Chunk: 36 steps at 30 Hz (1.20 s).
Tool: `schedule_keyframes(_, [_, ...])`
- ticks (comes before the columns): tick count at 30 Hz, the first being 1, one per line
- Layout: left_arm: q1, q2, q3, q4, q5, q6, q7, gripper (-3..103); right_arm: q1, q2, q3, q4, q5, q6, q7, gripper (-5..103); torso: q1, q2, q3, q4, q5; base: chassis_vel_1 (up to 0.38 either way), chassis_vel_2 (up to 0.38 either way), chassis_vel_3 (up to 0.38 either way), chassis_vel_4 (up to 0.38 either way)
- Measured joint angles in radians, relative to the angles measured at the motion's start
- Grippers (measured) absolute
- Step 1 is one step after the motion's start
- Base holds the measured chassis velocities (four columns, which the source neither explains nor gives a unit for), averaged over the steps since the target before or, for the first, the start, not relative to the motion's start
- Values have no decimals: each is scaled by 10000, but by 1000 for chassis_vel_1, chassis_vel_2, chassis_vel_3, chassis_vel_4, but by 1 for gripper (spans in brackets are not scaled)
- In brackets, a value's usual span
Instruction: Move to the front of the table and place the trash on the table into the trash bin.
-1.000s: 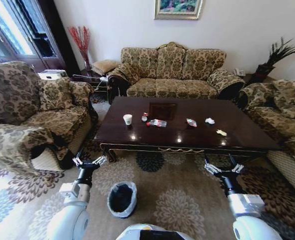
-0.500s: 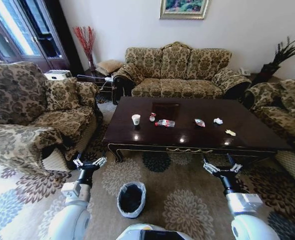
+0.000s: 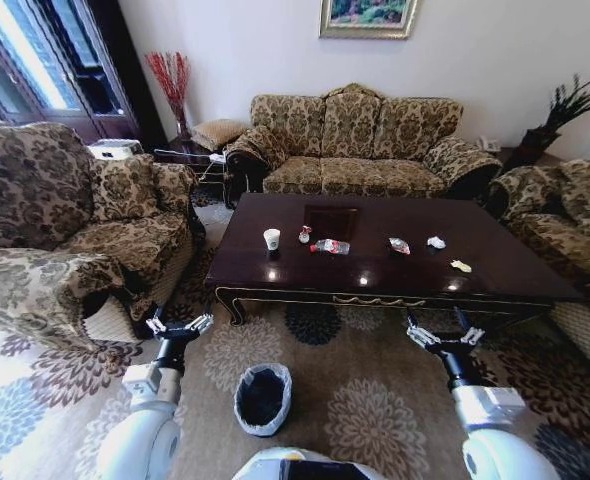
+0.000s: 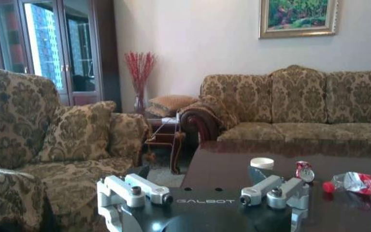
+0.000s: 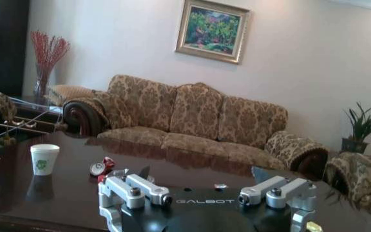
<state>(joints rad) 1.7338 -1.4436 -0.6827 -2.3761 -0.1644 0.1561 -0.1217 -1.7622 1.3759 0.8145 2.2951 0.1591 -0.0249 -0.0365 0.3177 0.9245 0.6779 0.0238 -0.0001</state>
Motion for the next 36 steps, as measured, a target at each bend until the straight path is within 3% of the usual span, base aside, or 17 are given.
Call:
schedule_keyframes(34, [0, 1, 0, -6, 1, -3, 5, 100, -1, 0, 2, 7, 1, -3, 0, 100, 0, 0, 0, 0, 1, 0, 0, 0, 0])
schedule_keyframes(36, [-173, -11, -35, 442, -157, -410, -150, 100, 0, 0, 2, 7, 1, -3, 1, 100, -1, 0, -2, 0, 9, 0, 0, 0, 0])
